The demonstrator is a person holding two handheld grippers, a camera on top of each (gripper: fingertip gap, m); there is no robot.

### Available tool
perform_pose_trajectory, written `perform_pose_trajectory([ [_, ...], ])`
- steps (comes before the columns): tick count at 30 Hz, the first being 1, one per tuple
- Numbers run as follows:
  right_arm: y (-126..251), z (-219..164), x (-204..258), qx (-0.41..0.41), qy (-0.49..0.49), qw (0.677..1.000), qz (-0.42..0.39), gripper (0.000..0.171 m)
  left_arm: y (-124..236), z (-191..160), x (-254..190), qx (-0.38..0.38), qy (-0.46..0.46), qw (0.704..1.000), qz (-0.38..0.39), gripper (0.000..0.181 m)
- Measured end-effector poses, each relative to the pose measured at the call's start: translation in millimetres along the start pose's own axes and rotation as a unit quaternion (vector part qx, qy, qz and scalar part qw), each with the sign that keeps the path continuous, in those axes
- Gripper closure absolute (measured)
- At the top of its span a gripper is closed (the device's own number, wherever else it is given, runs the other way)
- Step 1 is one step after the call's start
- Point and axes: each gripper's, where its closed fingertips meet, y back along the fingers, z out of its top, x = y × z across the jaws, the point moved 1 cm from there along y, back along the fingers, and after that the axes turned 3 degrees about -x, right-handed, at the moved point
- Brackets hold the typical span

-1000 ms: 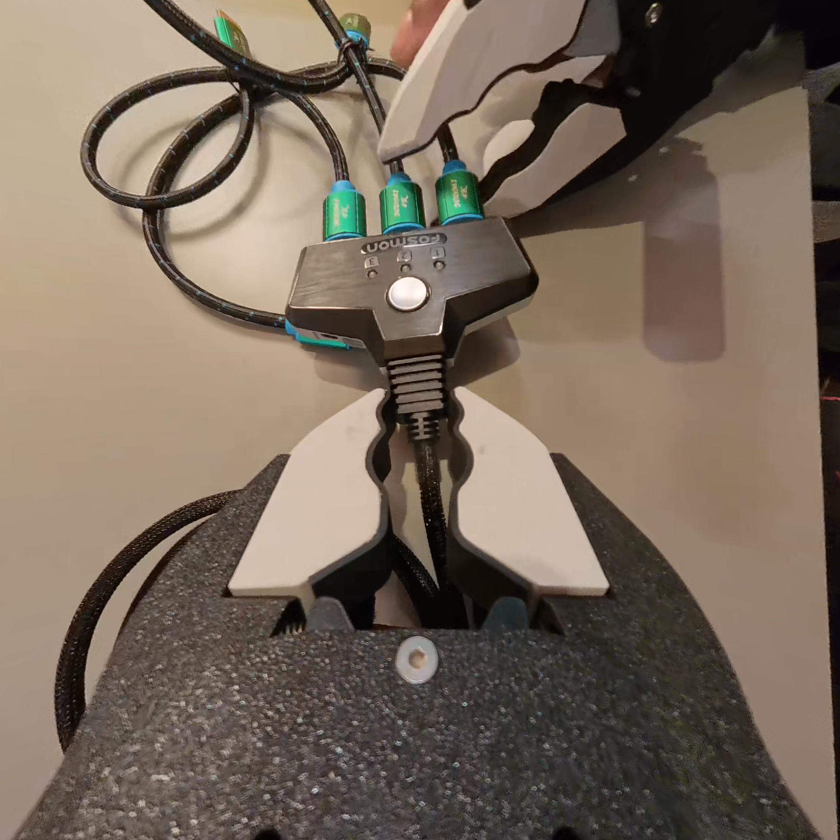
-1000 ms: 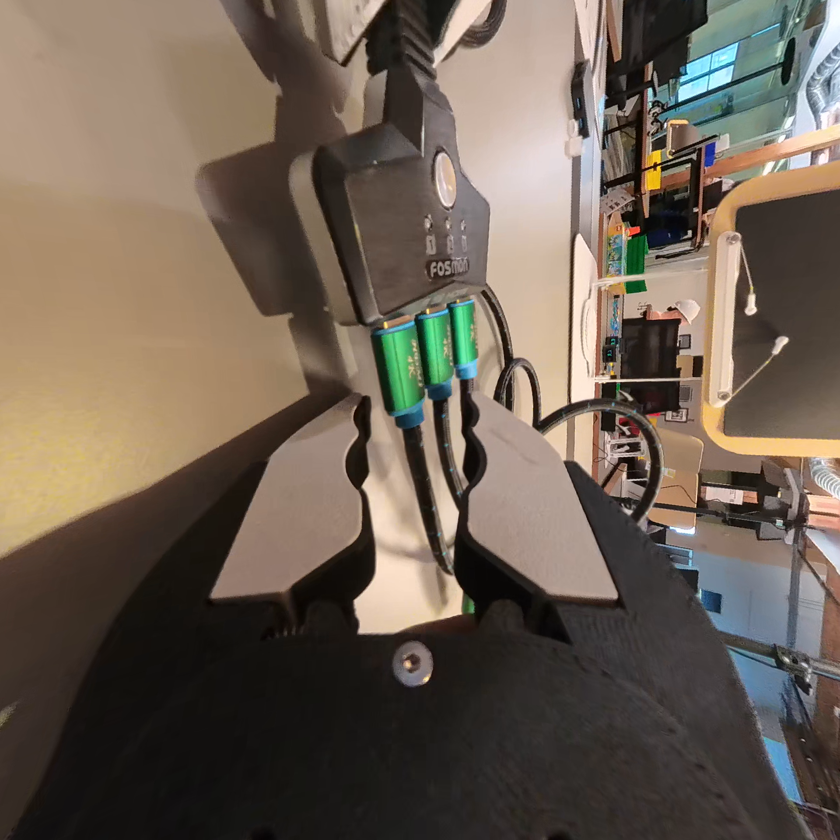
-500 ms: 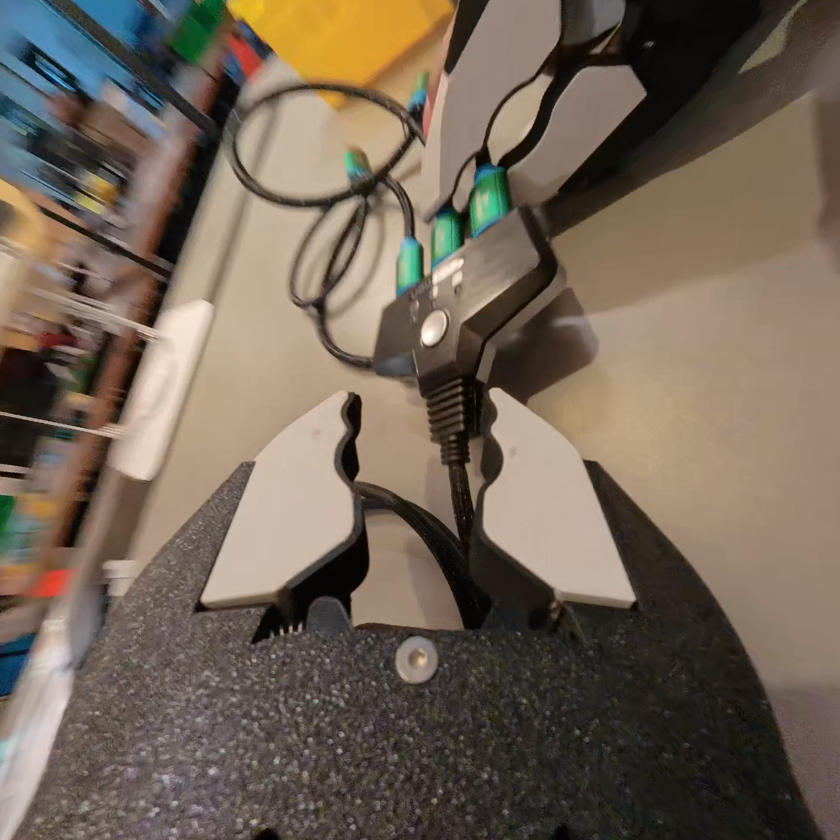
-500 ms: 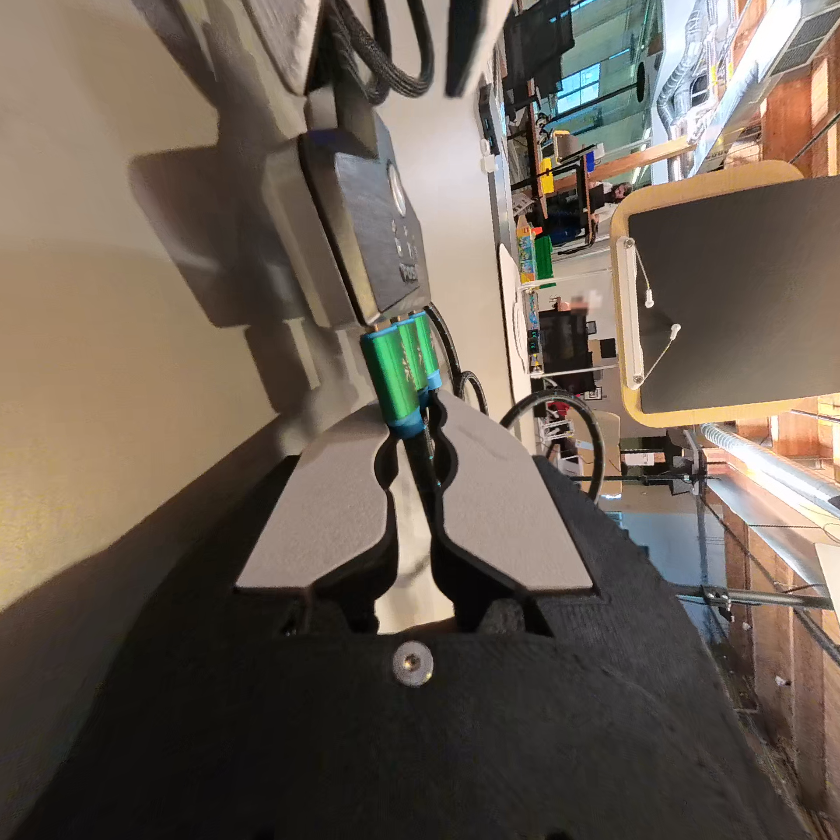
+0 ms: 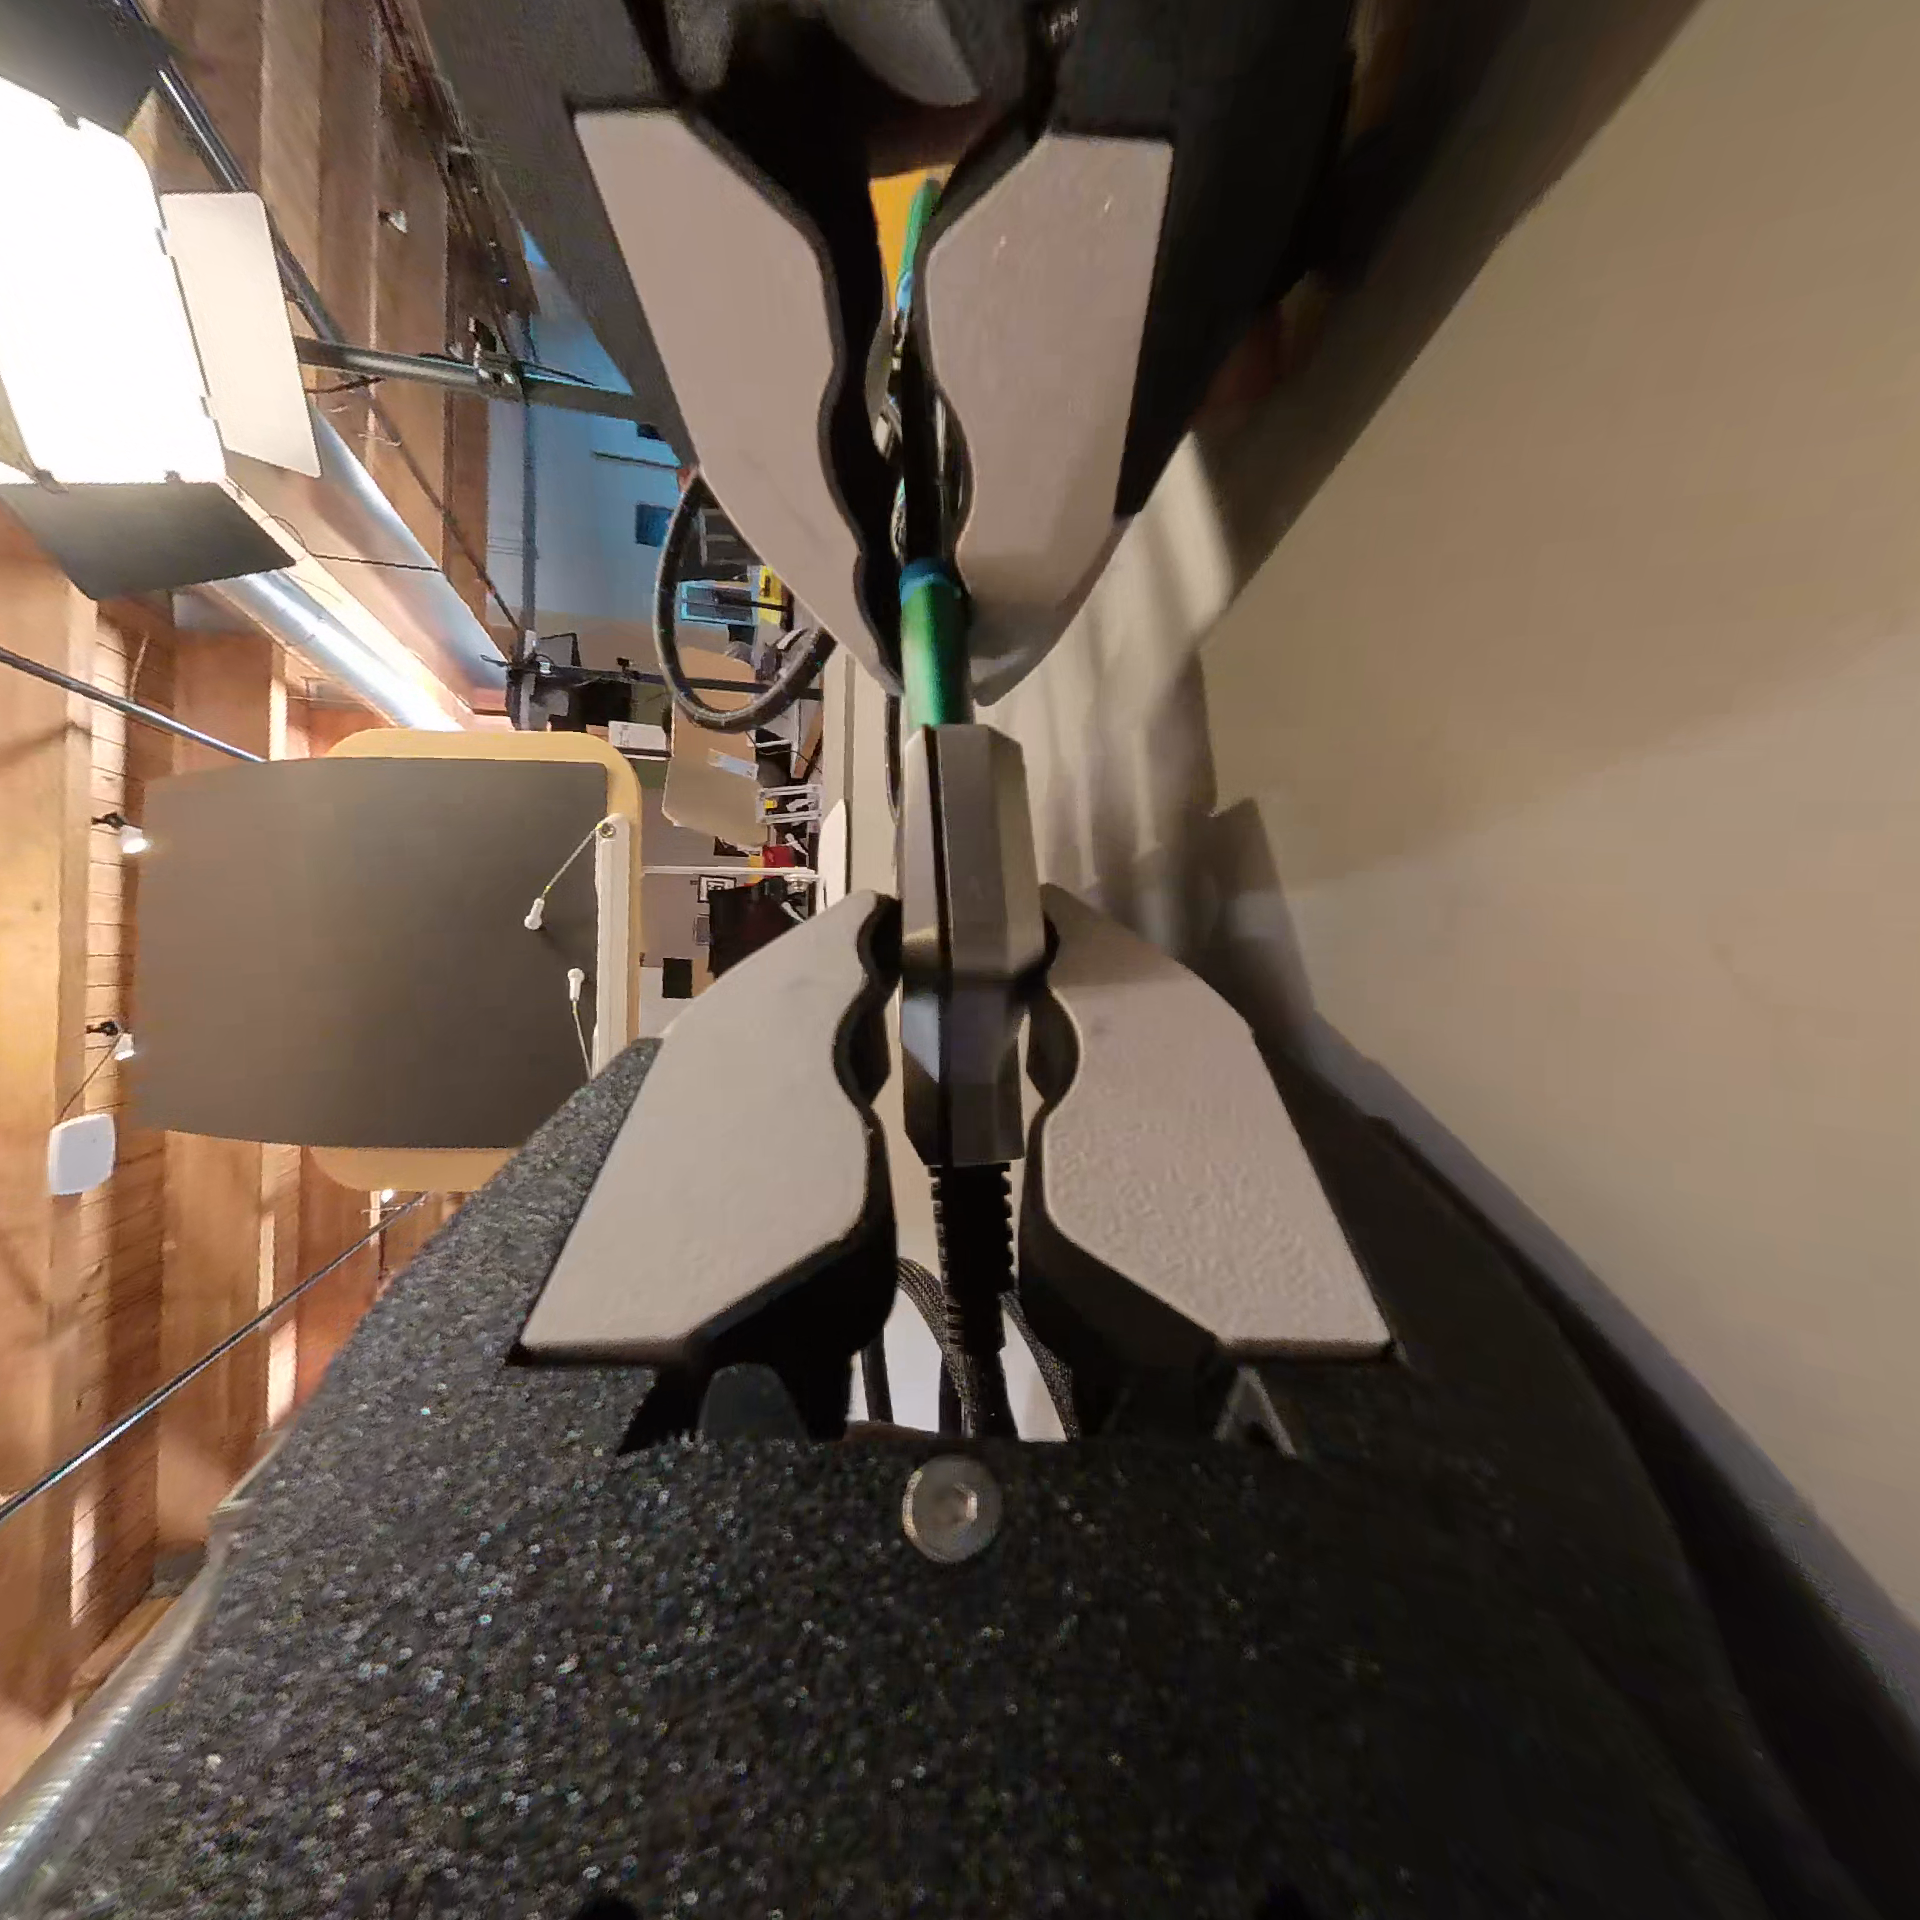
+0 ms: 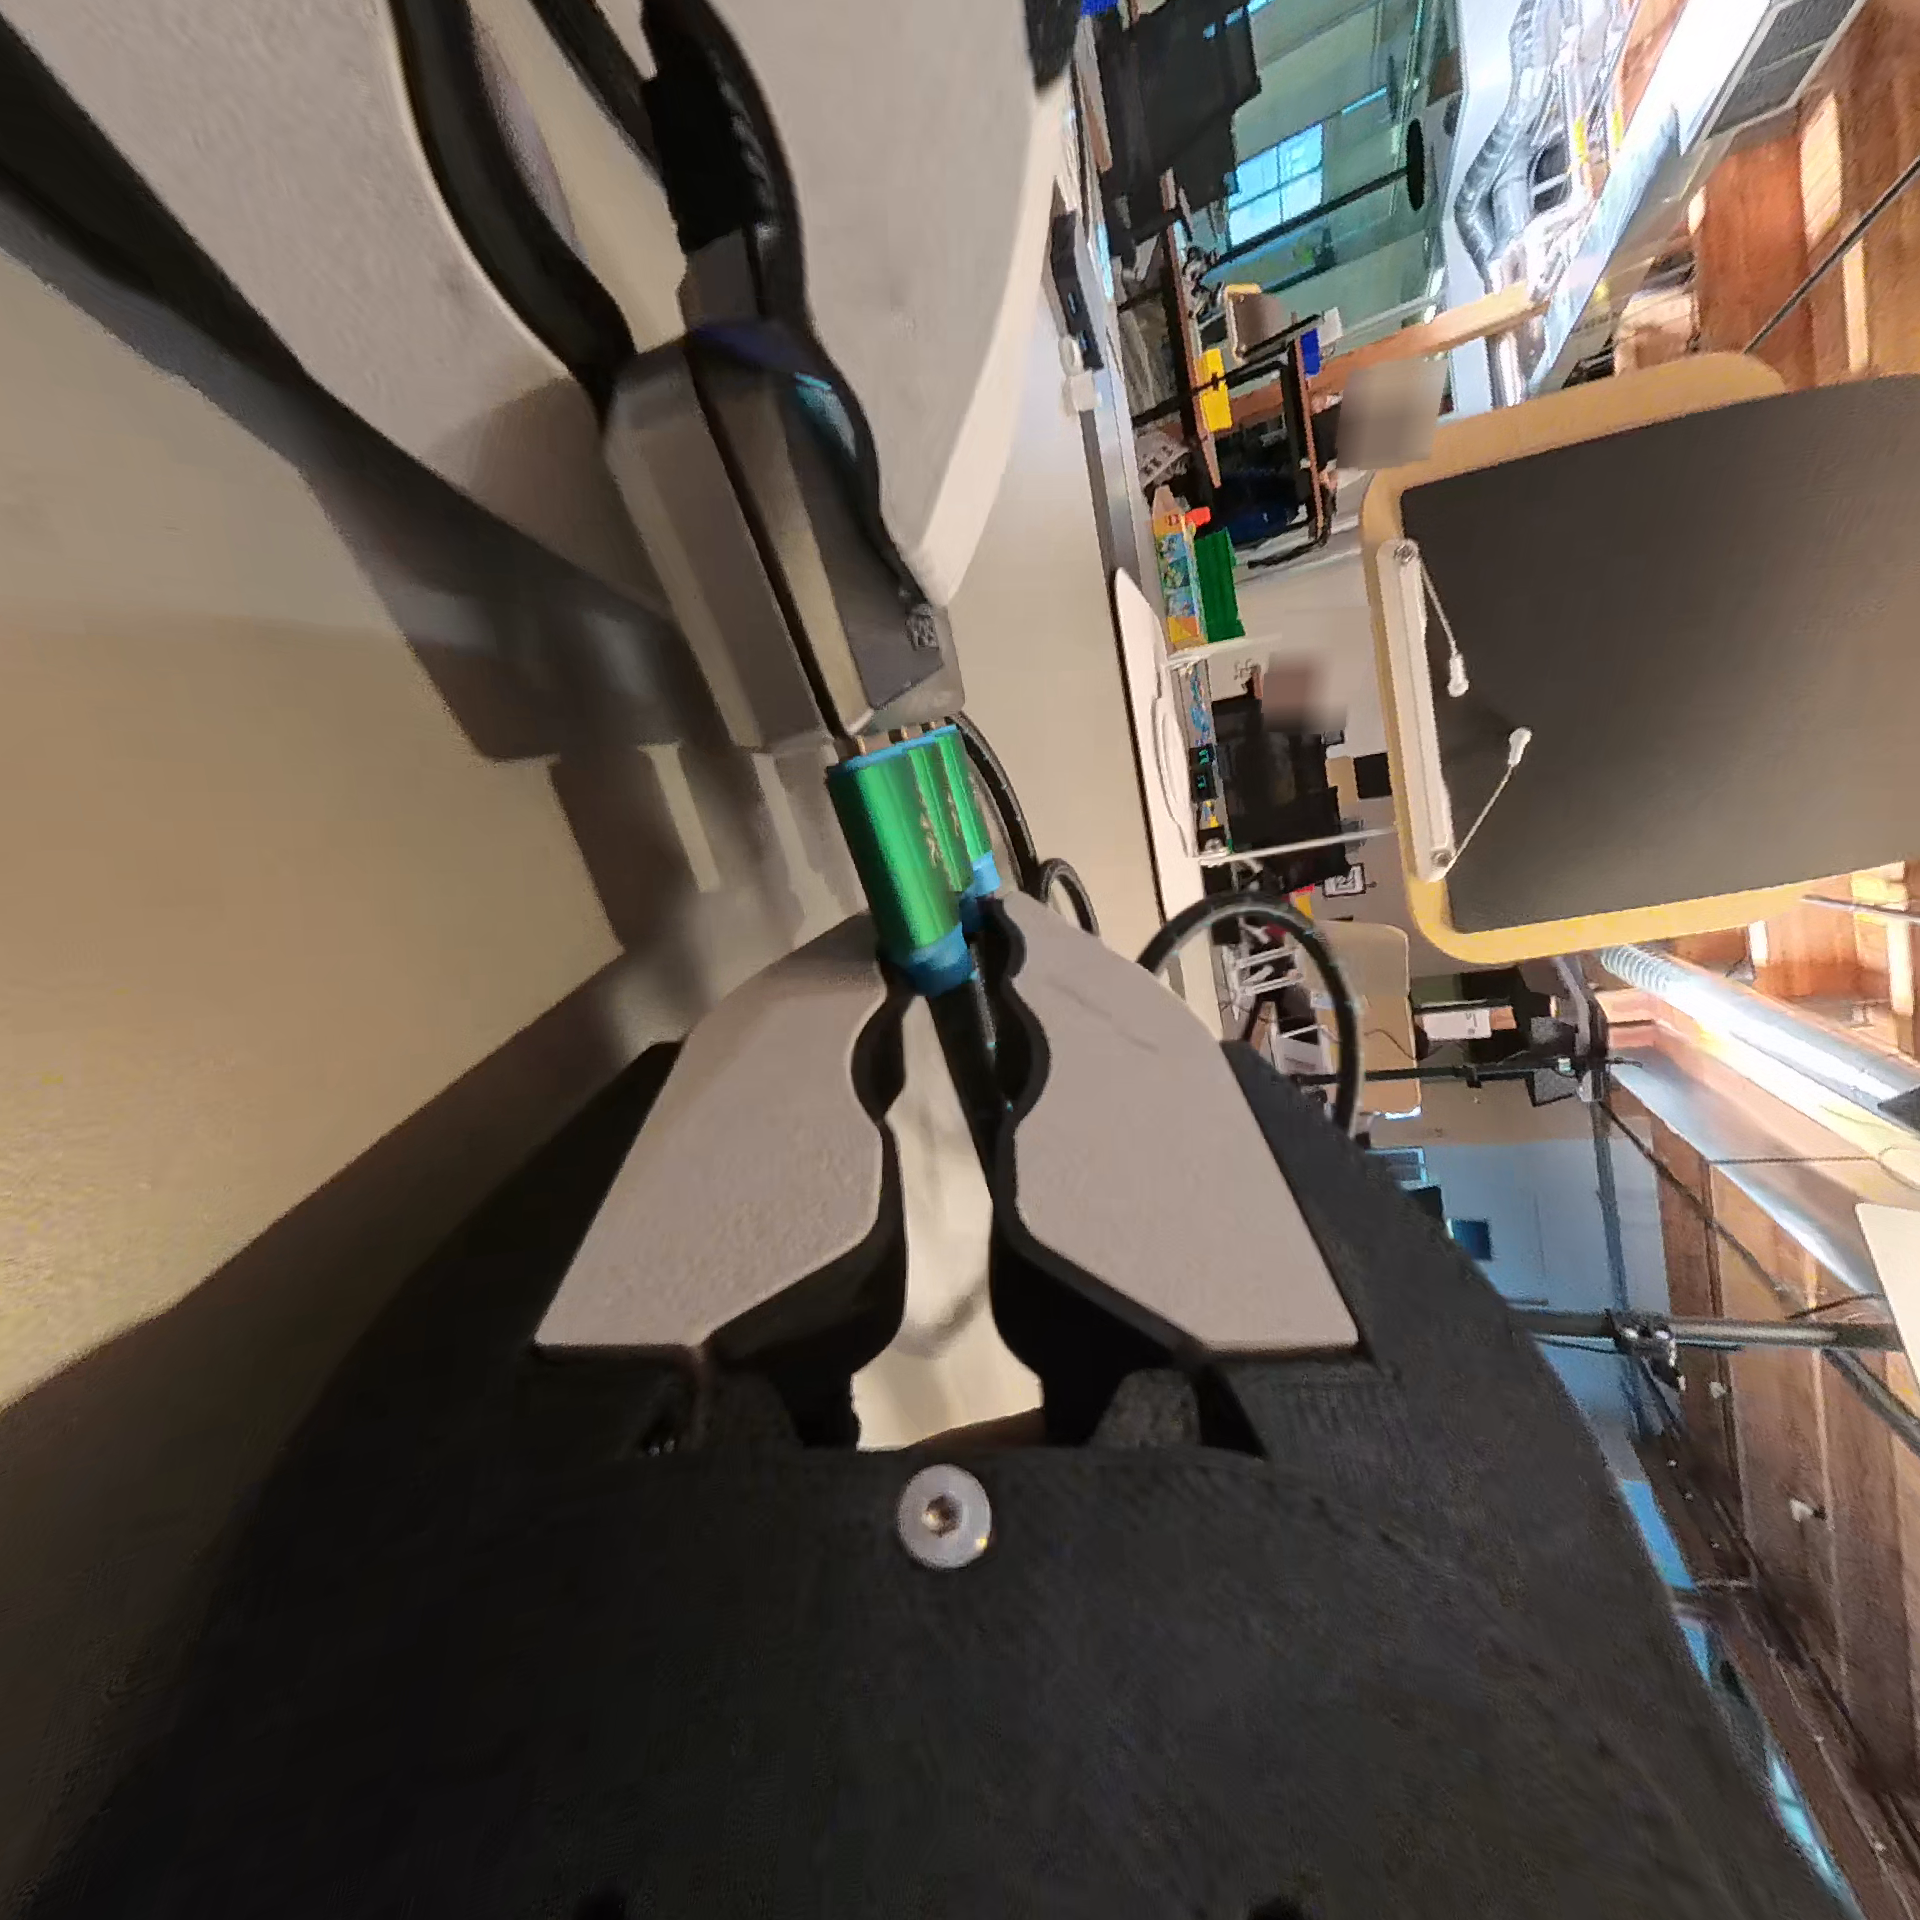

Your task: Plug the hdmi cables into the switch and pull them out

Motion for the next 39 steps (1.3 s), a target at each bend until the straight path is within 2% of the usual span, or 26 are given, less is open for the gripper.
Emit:
perform_pose_trajectory([
  [2,3,7,0,-0.025,0.012,1.000,-0.005,0.148,1,-2,0,-0.001,0.010,1.000,0.001,0.159],
  [4,7,18,3,-0.054,0.032,0.998,-0.005,0.145,1,-3,0,0.001,0.012,1.000,0.004,0.159],
  [6,8,26,5,-0.065,0.059,0.996,-0.013,0.145,1,-3,1,0.003,0.010,1.000,0.007,0.159],
  [9,5,27,7,-0.057,0.071,0.996,-0.012,0.156,3,-2,1,0.000,0.003,1.000,0.013,0.159],
  [15,5,28,9,-0.060,0.124,0.990,-0.024,0.159,5,-4,0,-0.001,-0.006,1.000,0.020,0.159],
  [34,11,28,11,-0.115,0.112,0.987,-0.013,0.158,6,-1,-1,-0.011,-0.014,1.000,0.023,0.158],
  [36,10,15,7,-0.090,0.115,0.989,-0.018,0.158,7,-9,1,0.012,-0.009,0.999,0.029,0.158],
  [39,26,-27,-16,-0.080,0.100,0.991,-0.043,0.159,22,-50,24,0.051,0.059,0.994,0.073,0.160],
])
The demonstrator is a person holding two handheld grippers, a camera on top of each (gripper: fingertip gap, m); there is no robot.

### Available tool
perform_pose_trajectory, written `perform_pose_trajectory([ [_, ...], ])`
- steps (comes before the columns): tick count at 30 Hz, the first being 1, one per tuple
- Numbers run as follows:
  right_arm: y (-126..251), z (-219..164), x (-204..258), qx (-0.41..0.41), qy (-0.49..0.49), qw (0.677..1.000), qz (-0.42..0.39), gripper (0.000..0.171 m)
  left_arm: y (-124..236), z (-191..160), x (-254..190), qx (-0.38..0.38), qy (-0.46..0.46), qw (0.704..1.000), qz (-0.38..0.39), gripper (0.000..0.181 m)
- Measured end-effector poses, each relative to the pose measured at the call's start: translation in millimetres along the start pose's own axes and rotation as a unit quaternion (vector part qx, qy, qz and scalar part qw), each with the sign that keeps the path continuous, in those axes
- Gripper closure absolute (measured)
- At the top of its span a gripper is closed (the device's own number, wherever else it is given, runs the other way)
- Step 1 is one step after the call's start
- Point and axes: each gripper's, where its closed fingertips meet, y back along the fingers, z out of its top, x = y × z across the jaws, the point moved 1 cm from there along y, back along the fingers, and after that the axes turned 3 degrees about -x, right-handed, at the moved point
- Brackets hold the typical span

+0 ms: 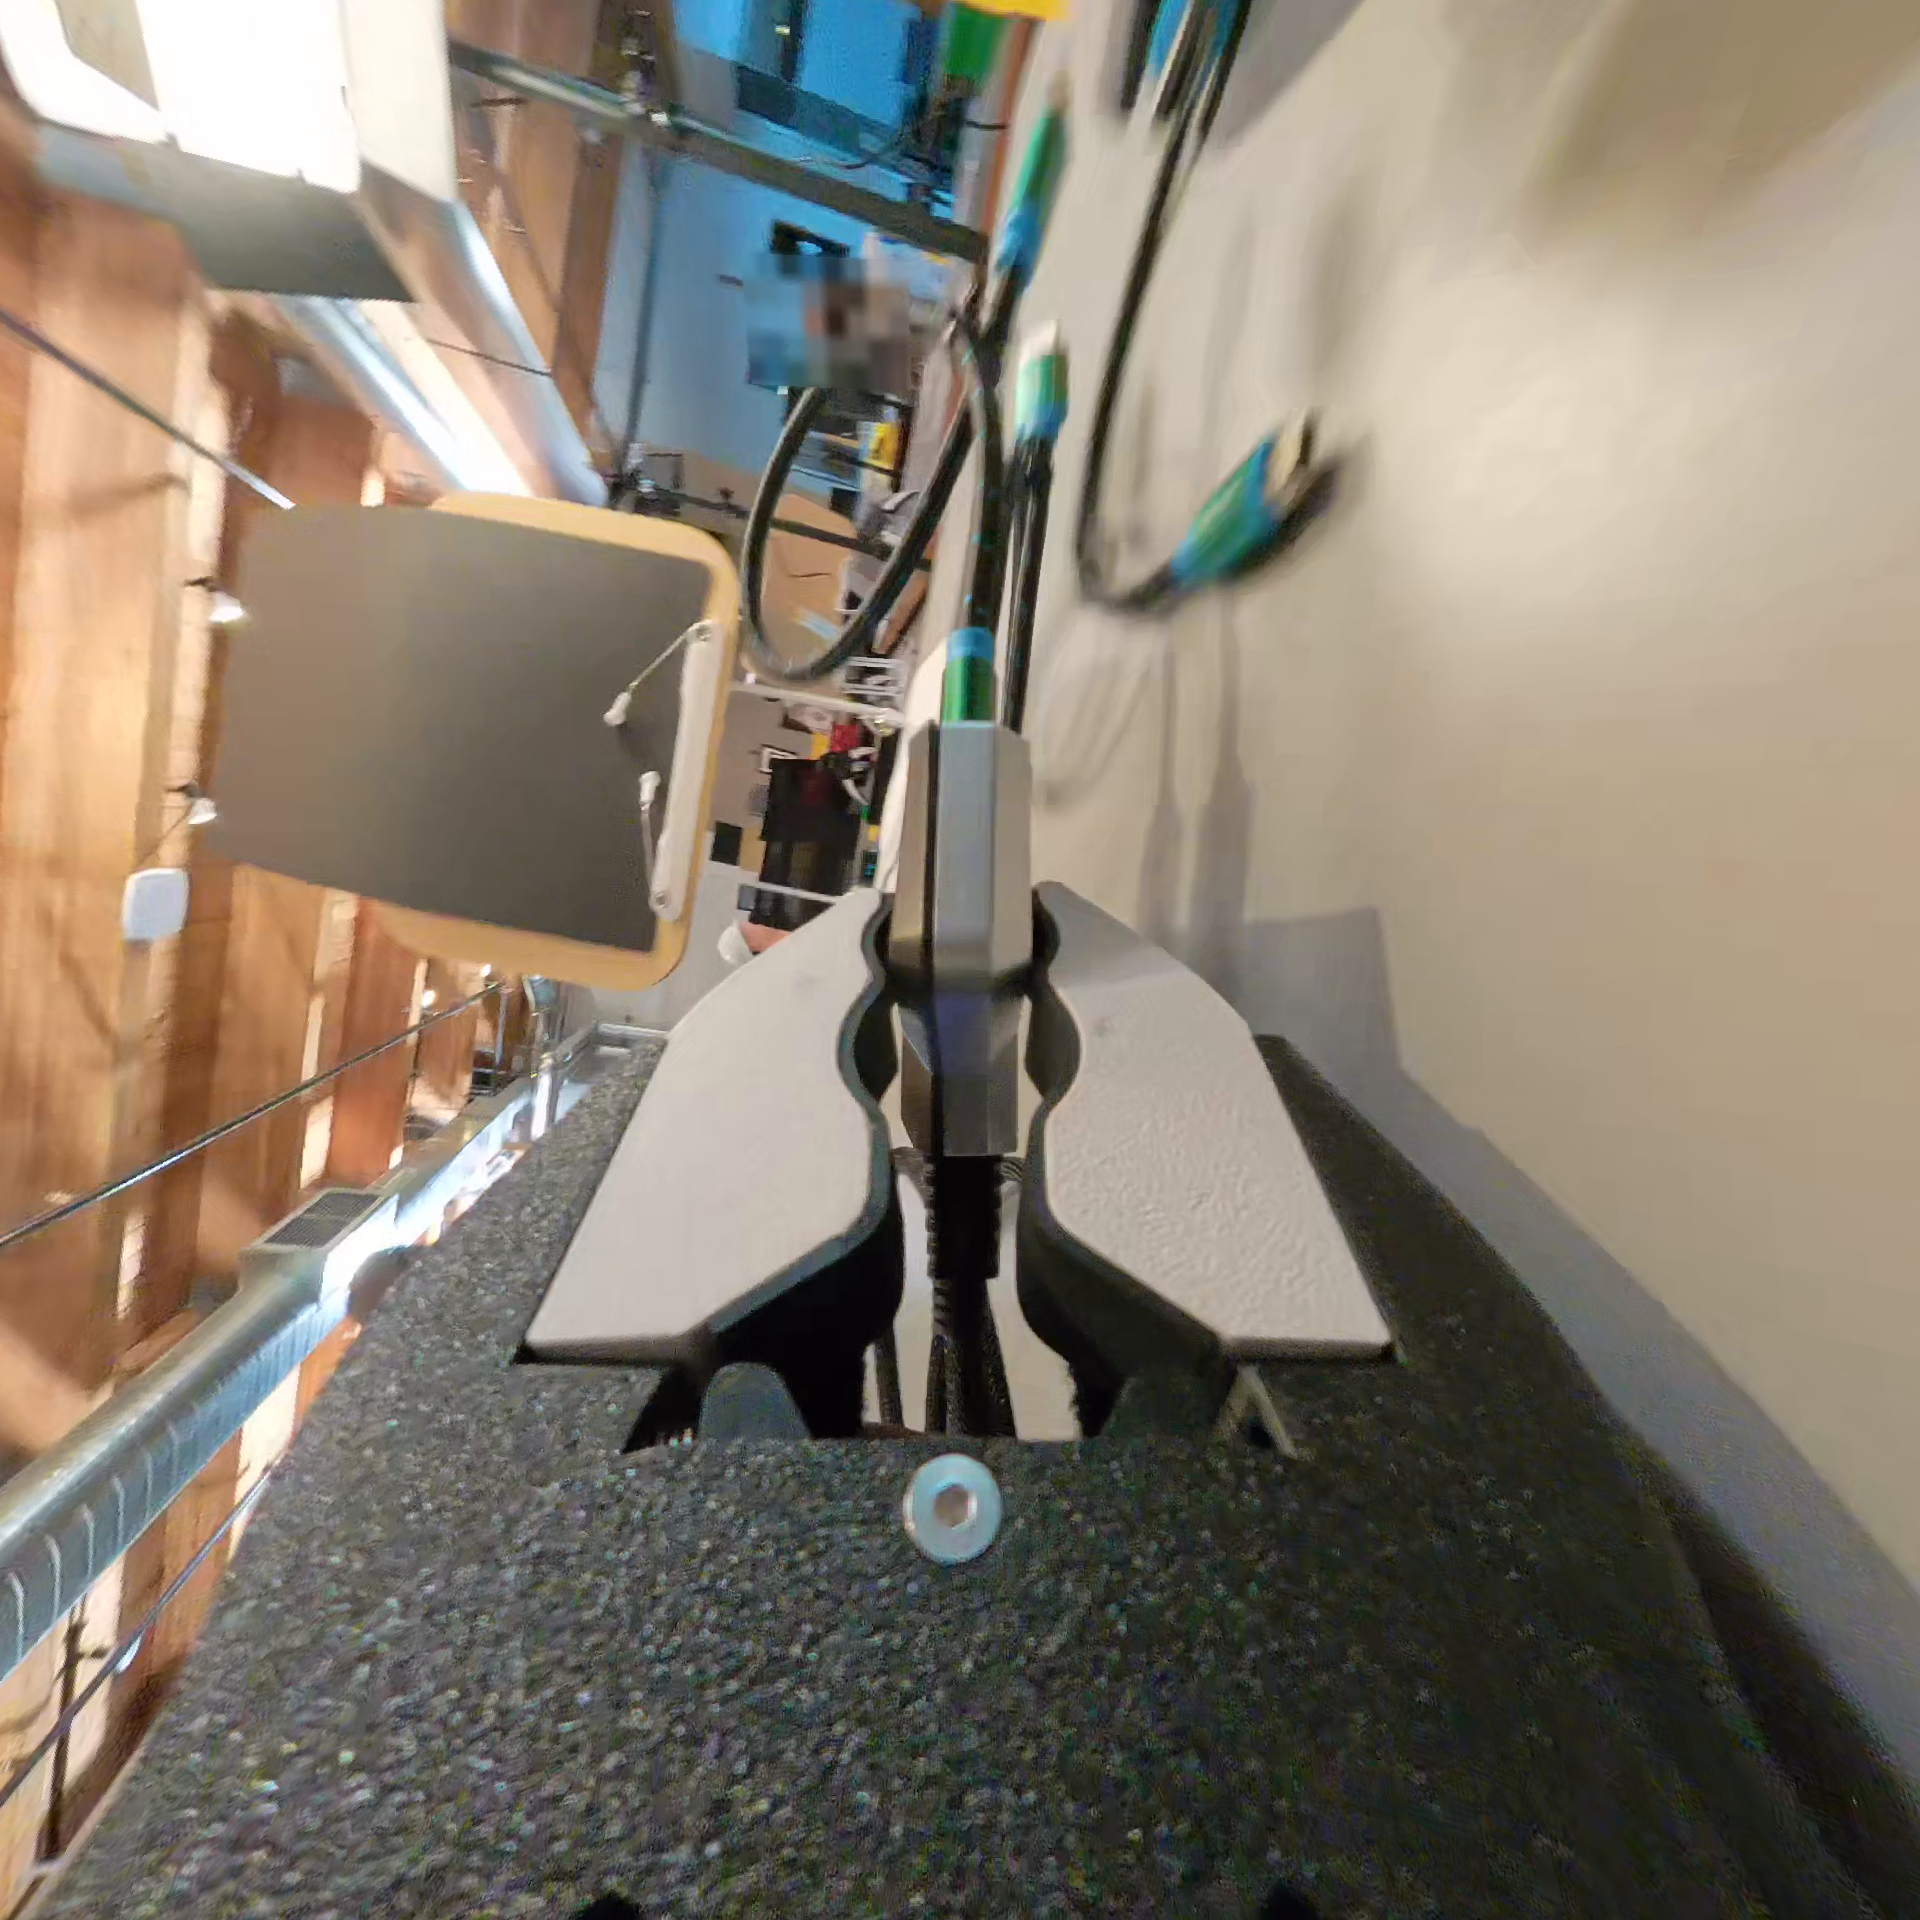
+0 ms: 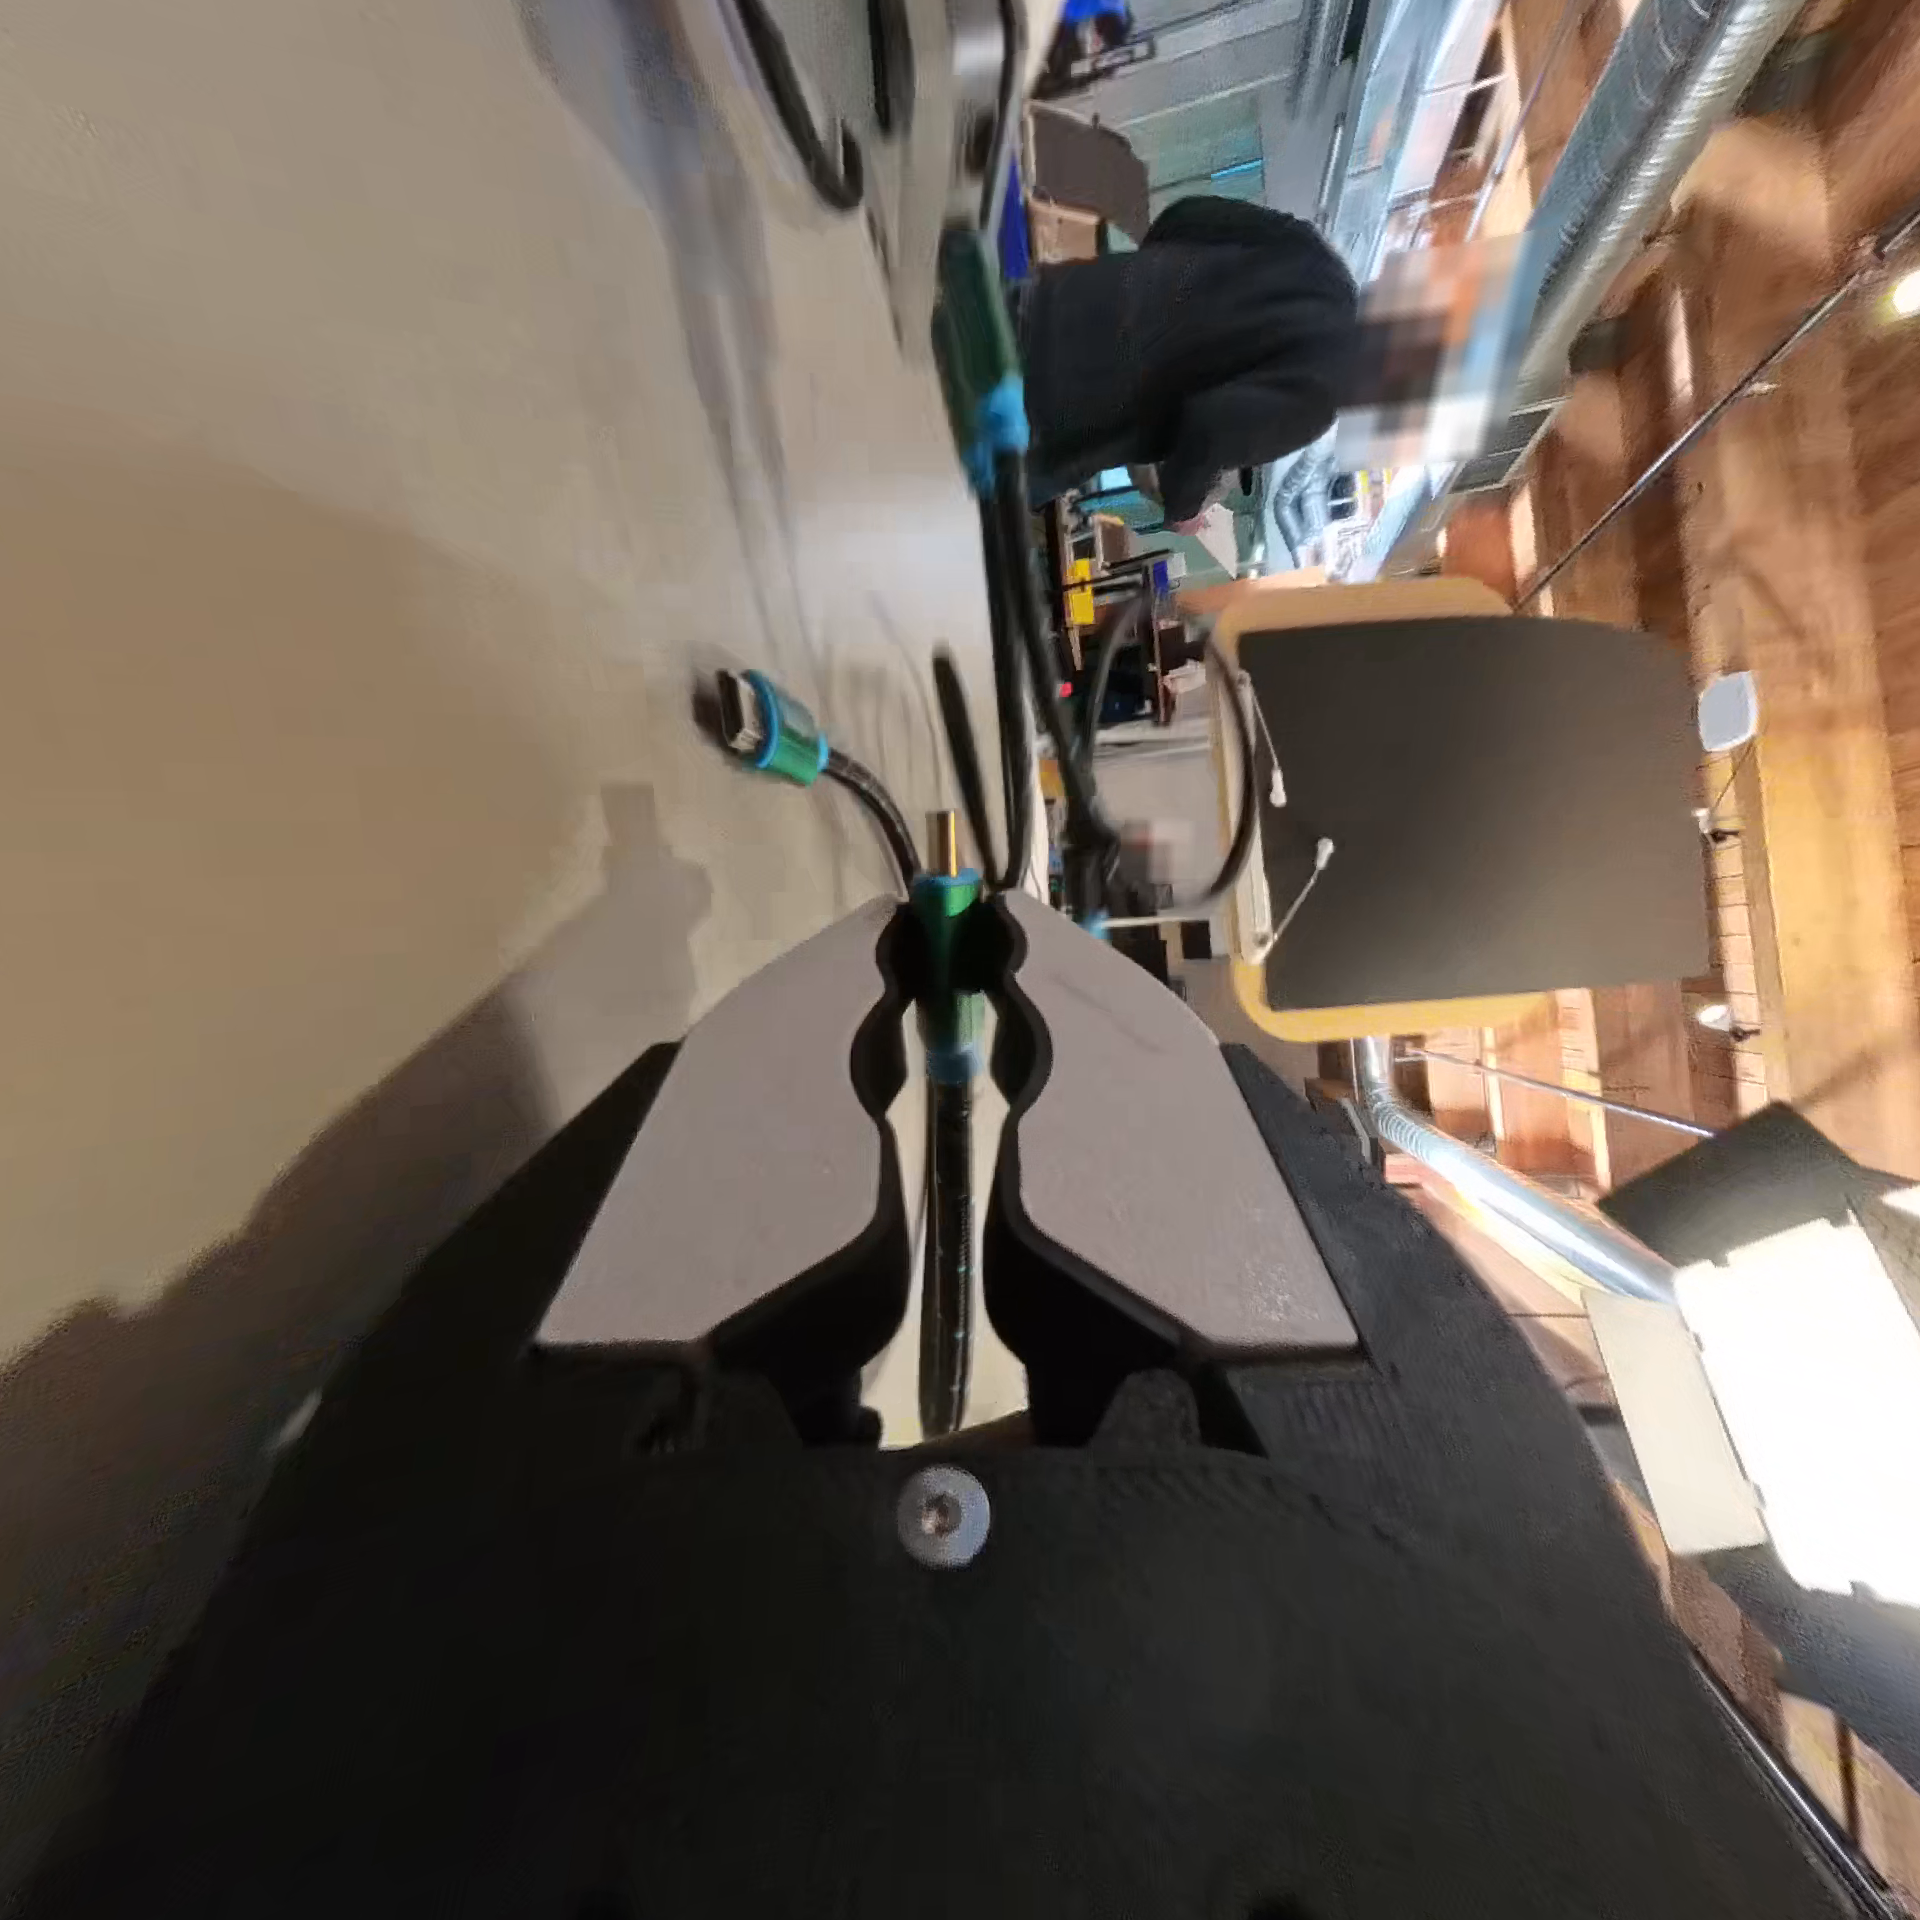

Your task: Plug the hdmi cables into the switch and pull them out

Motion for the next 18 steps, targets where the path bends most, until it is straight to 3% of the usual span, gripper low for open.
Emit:
perform_pose_trajectory([
  [3,9,-13,7,0.020,0.027,0.999,0.008,0.159,-1,0,3,0.009,-0.012,1.000,0.015,0.160],
  [11,12,-15,-14,0.043,-0.012,0.998,-0.036,0.159,-4,-9,6,0.035,0.011,0.999,0.012,0.160],
  [18,38,-17,-79,0.048,-0.074,0.985,-0.150,0.159,-4,-7,7,0.032,0.029,0.999,0.012,0.160],
])
